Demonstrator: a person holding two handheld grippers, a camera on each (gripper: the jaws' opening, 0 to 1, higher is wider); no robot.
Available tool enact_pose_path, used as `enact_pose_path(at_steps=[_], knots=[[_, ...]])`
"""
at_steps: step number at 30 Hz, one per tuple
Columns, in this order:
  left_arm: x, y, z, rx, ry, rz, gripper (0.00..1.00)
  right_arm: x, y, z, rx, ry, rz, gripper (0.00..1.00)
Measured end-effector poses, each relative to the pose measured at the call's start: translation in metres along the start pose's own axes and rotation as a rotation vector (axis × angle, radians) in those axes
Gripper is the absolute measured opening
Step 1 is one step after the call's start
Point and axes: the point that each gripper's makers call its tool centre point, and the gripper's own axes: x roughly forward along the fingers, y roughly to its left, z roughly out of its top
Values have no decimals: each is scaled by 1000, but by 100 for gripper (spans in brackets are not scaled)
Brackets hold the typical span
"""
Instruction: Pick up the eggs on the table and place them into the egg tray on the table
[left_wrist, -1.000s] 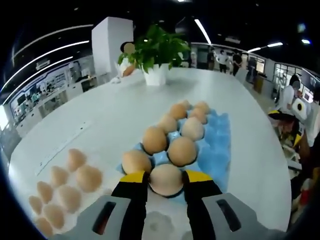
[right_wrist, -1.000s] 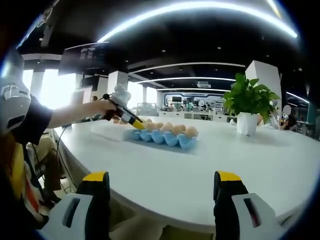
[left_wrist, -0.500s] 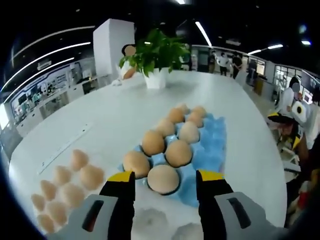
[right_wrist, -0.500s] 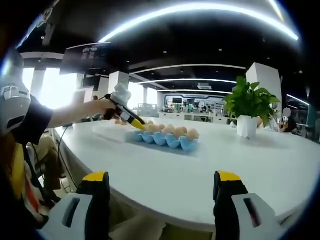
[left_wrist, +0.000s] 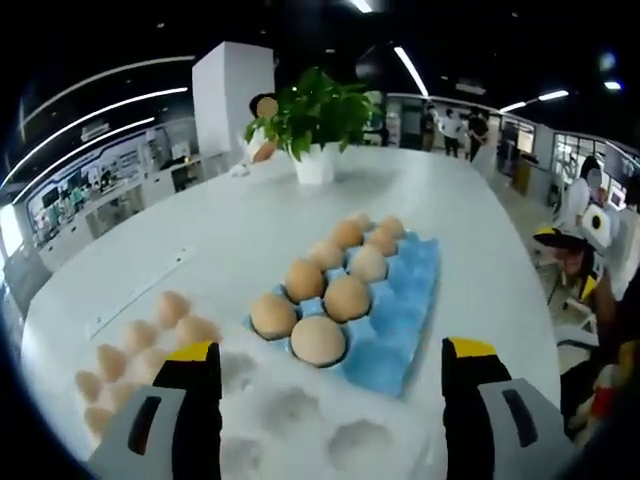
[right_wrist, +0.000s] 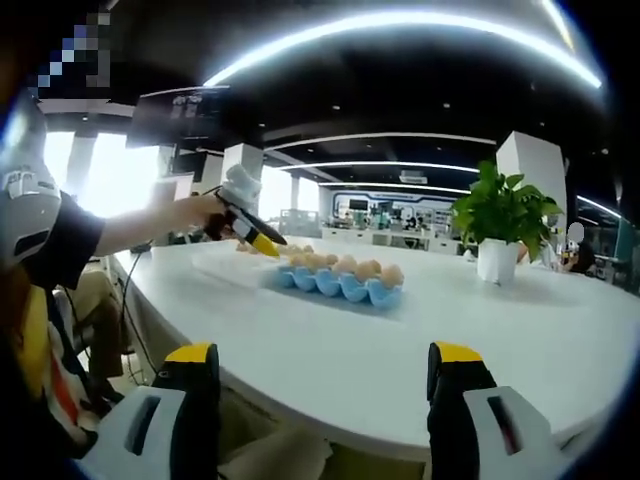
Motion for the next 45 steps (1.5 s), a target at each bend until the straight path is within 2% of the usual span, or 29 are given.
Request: enact_pose_path(at_steps=[5, 8, 12, 20, 27, 32, 38, 45], knots=[[-12, 2, -4, -10, -8, 14, 95, 0, 1, 3, -7, -5, 3, 89], [-18, 5, -6, -18, -9, 26, 100, 1, 2, 5, -13, -9, 9, 89], [-29, 9, -11, -24, -7, 47, 100, 2, 3, 5, -17, -5, 13, 89], [-52, 10, -11, -44, -54, 74, 100, 2, 3, 9, -26, -12, 16, 89], [-73, 8, -25, -71, -85, 122, 100, 4, 4, 11, -33, -13, 27, 89], [-86, 13, -32, -81, -112, 182, 100, 5, 3, 14, -37, -20, 32, 89], [-102, 3, -39, -66, -135, 216, 100, 5, 2, 16, -40, -22, 33, 89], [-111, -9, -41, -74, -168, 217, 100, 7, 4, 17, -41, -25, 37, 89]])
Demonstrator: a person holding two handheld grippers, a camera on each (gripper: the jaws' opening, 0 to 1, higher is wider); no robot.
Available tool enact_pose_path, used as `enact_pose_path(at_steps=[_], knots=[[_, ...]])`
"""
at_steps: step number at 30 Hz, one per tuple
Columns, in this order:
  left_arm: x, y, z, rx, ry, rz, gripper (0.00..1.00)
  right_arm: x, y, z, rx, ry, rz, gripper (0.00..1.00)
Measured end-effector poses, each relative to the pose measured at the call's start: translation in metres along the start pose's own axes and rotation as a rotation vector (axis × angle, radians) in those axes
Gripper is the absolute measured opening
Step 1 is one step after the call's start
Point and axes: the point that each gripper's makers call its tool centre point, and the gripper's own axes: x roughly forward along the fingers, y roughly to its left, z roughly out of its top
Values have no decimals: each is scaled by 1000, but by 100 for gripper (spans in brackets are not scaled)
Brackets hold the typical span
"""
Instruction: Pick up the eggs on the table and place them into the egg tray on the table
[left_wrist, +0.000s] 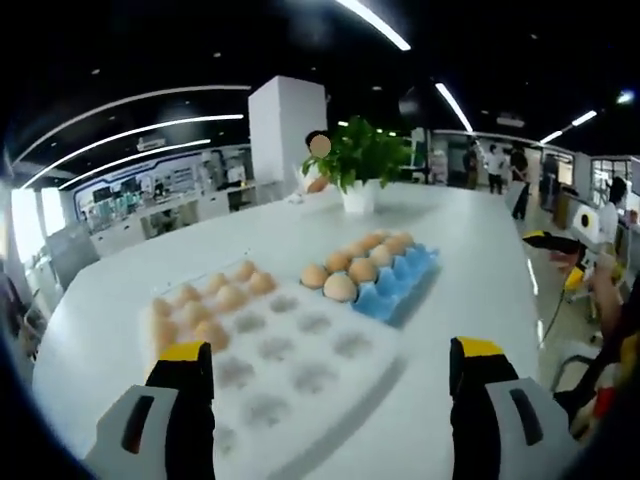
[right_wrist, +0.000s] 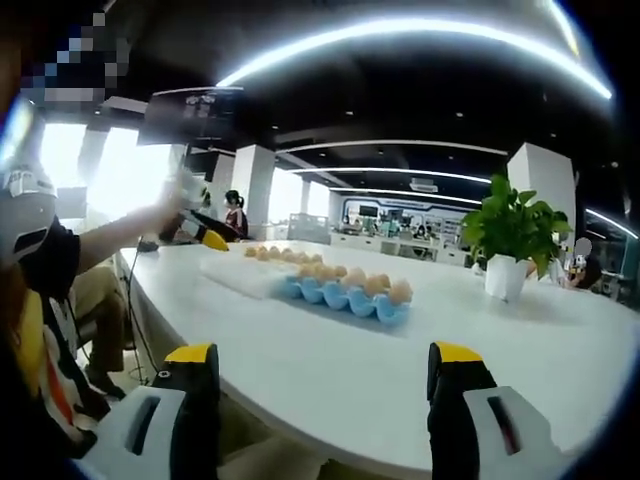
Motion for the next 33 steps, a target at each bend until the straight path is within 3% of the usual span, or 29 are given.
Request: enact_pose_path(at_steps=[6, 9, 12, 15, 18, 27, 33], knots=[[-17, 0, -3, -4, -70, 88, 100, -1, 0, 1, -4, -2, 4, 90], [-29, 0, -6, 17, -103, 165, 100, 0, 0, 1, -1, -3, 1, 90], [-44, 2, -5, 4, -179, 258, 100, 0, 0, 1, 3, -7, 3, 90], [-54, -4, -12, -24, -195, 273, 100, 1, 0, 1, 2, -5, 3, 90], [-69, -5, -10, -73, -255, 313, 100, 2, 1, 1, 6, -7, 3, 90], [-88, -22, -25, -84, -278, 333, 100, 4, 2, 0, 11, -9, -2, 90], [-106, -15, -48, -56, -238, 443, 100, 6, 4, -5, 19, 9, -4, 90]])
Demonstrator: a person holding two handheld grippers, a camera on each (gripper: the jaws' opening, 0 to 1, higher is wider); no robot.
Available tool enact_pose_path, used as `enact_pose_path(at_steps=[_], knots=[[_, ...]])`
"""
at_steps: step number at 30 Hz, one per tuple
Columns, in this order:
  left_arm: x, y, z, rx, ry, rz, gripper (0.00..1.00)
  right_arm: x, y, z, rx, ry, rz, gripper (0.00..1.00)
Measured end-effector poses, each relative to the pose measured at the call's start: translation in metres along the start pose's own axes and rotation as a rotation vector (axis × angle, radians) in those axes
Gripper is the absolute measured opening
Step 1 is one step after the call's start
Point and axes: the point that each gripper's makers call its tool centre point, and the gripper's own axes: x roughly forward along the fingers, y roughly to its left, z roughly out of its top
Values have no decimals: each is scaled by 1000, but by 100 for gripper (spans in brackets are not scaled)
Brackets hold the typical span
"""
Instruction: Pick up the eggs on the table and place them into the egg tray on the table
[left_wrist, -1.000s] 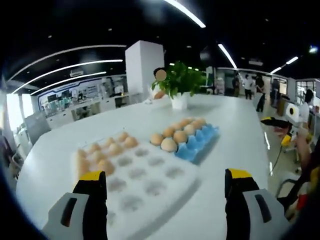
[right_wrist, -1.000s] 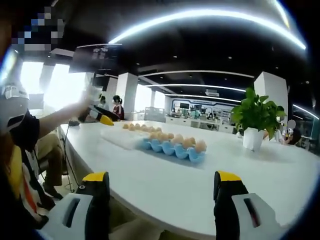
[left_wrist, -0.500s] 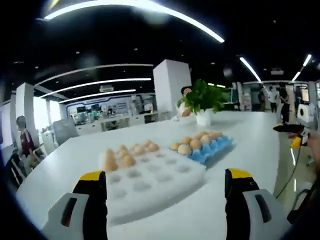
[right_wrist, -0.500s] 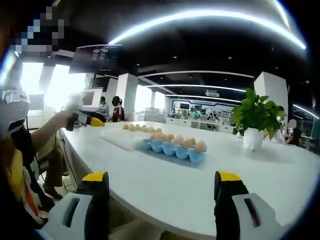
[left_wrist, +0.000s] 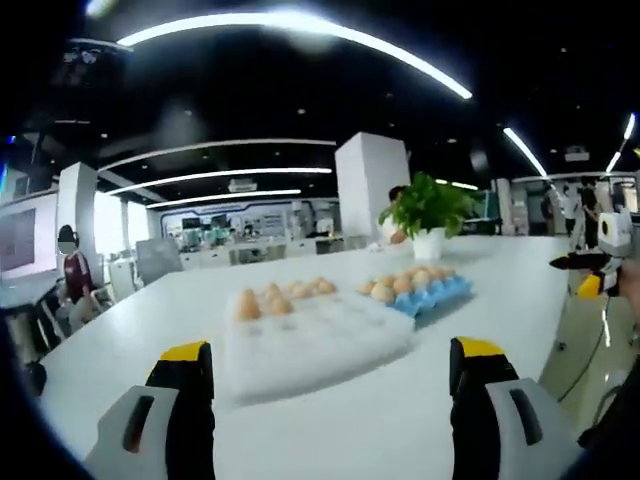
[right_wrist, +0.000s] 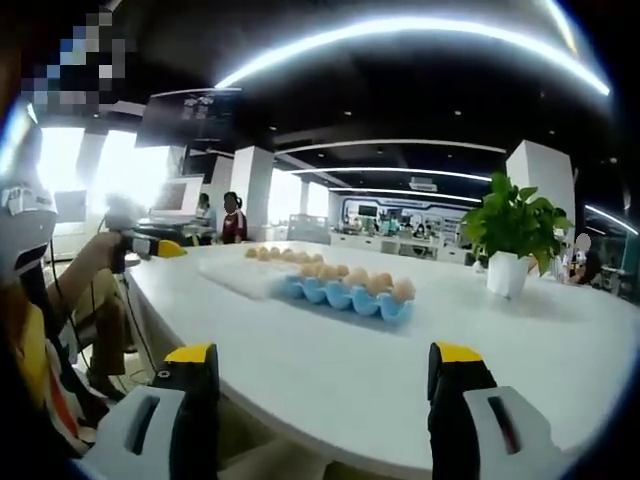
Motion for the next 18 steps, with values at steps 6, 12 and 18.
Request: enact_pose_path(at_steps=[6, 12, 18], knots=[[-20, -4, -16, -3, 32, 4, 100, 0, 2, -2, 8, 3, 3, 90], [-33, -11, -18, -86, 0, -12, 100, -2, 1, 0, 4, 0, 1, 90], [-29, -8, -17, -103, -10, -1, 100, -4, -1, 3, 5, -20, -10, 90]])
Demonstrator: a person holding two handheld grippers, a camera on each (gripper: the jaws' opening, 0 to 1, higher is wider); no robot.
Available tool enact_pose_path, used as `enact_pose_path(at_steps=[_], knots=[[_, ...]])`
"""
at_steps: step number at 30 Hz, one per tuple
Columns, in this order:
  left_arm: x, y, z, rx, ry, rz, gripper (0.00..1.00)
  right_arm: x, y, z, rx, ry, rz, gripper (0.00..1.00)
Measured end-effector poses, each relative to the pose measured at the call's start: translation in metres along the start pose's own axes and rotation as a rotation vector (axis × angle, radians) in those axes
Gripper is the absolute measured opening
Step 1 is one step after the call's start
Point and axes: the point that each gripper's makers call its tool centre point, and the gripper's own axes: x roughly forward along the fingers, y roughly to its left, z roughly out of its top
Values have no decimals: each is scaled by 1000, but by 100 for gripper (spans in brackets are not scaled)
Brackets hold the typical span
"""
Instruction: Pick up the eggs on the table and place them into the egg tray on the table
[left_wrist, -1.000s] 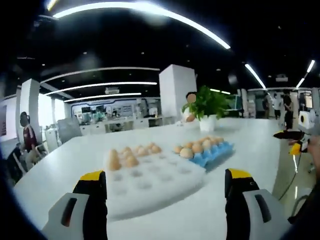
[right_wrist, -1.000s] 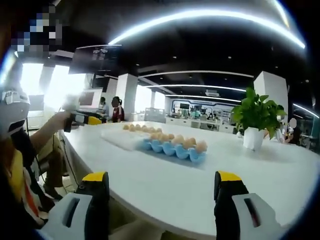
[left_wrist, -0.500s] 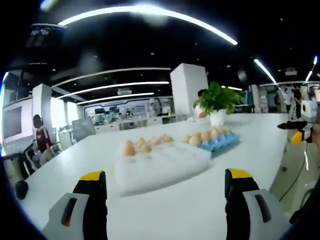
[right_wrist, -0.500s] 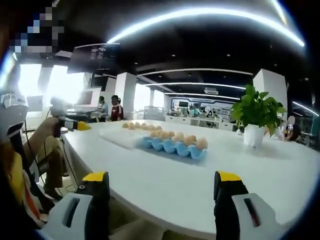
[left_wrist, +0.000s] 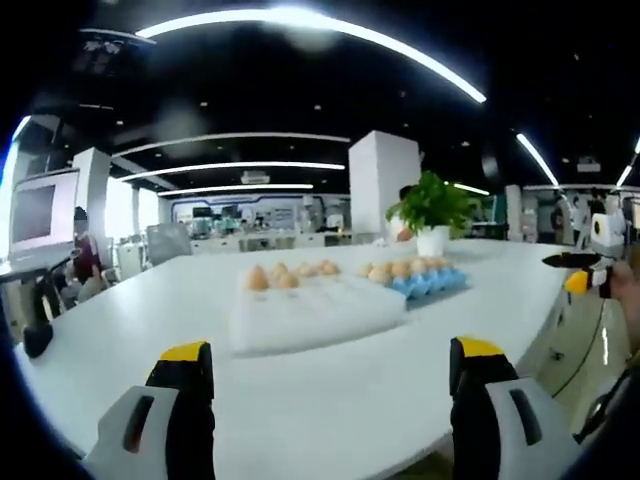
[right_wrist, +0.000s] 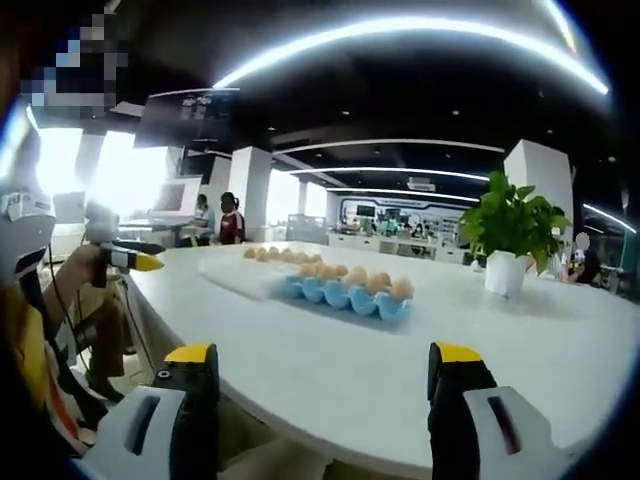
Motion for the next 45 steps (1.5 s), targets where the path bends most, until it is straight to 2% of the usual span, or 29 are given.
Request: enact_pose_path(at_steps=[8, 12, 15, 22, 34, 38, 42, 45], knots=[[6, 2, -3, 16, 16, 18, 97, 2, 3, -4, 2, 10, 6, 90], [7, 4, 11, -45, -32, 4, 98, 9, 4, -7, 4, 19, 16, 90], [6, 4, 22, -27, -55, 8, 100, 13, 7, -10, 0, 34, 30, 90], [10, 10, 9, -25, -19, 24, 100, 14, 7, -6, -5, 27, 37, 90], [22, 8, -3, -49, 18, -1, 100, 18, 3, -10, 6, 33, 34, 90], [26, 7, -5, -59, 20, -7, 99, 21, 1, -11, 9, 35, 33, 90], [30, 5, -1, -65, -17, 10, 97, 24, 1, -7, 8, 27, 42, 90], [37, -3, -3, -61, -11, -27, 97, 26, -1, -7, 7, 28, 44, 90]])
